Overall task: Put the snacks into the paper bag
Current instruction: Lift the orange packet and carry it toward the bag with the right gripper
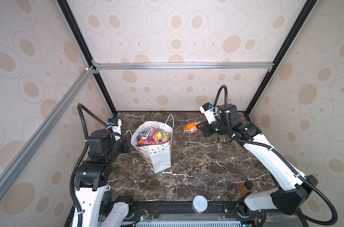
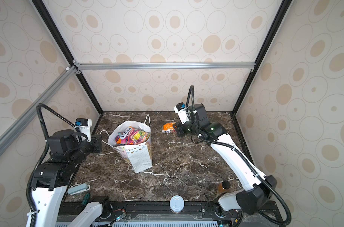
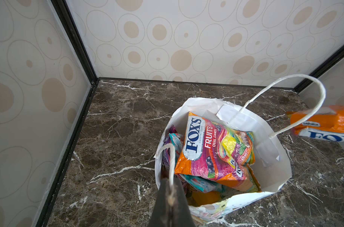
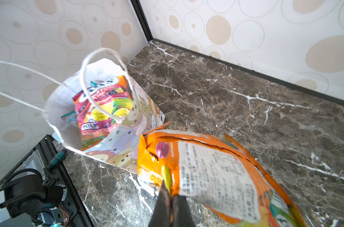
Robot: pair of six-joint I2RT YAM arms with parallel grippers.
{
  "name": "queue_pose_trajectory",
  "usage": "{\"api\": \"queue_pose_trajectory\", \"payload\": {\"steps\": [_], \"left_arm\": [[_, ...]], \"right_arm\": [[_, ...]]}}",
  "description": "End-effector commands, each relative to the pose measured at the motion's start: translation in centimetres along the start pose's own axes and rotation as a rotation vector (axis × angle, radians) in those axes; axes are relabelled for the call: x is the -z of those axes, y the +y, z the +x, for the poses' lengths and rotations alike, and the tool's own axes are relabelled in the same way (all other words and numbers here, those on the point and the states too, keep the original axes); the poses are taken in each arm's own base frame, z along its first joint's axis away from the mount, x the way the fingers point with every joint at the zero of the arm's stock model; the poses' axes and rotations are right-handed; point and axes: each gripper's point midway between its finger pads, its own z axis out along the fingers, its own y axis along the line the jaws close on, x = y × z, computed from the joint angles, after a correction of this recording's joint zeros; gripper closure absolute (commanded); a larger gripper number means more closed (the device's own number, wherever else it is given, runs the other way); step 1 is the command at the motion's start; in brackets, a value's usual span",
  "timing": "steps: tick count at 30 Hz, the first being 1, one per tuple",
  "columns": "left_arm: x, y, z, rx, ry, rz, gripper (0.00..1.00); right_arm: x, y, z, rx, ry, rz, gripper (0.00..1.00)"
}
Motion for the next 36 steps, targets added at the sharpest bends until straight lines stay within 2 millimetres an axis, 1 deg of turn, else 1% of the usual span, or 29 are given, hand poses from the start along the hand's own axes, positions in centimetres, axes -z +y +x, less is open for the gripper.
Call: {"api": "queue_pose_trajectory", "payload": {"steps": [1,8,10,14,17,20,22,26,32,36], "left_arm": [[1.4,-0.5,-3.2,-0.003,-0.131,0.018,1.00],[1.1,-0.6,-2.6,-0.010,-0.121,0.029,1.00],[1.1,-0.7,-2.7,-0.014,-0.120,0.033,1.00],[1.3,-1.0,-3.1,-0.018,-0.127,0.048,1.00],[1.3,-1.2,-3.3,-0.012,-0.128,0.062,1.00],[1.4,-1.3,-3.2,-0.012,-0.127,0.065,1.00],[1.5,-1.2,-3.1,-0.014,-0.125,0.059,1.00],[1.5,-1.3,-2.8,-0.016,-0.121,0.064,1.00],[1.5,-1.4,-2.8,-0.021,-0.118,0.070,1.00],[1.5,-1.4,-2.7,-0.023,-0.120,0.073,1.00]], "right_arm": [[3.2,2.1,-3.0,0.071,-0.093,0.000,1.00],[4.4,5.4,-4.6,0.143,-0.119,-0.030,1.00],[4.9,6.7,-5.2,0.163,-0.129,-0.046,1.00],[6.5,10.8,-6.5,0.227,-0.154,-0.121,1.00],[7.3,13.2,-7.4,0.272,-0.185,-0.167,1.00],[7.4,14.1,-7.8,0.299,-0.190,-0.166,1.00],[7.3,14.6,-8.0,0.303,-0.192,-0.176,1.00],[6.6,16.3,-8.5,0.314,-0.196,-0.219,1.00],[4.6,19.1,-9.1,0.333,-0.196,-0.277,1.00],[2.8,19.9,-9.7,0.317,-0.199,-0.280,1.00]]}}
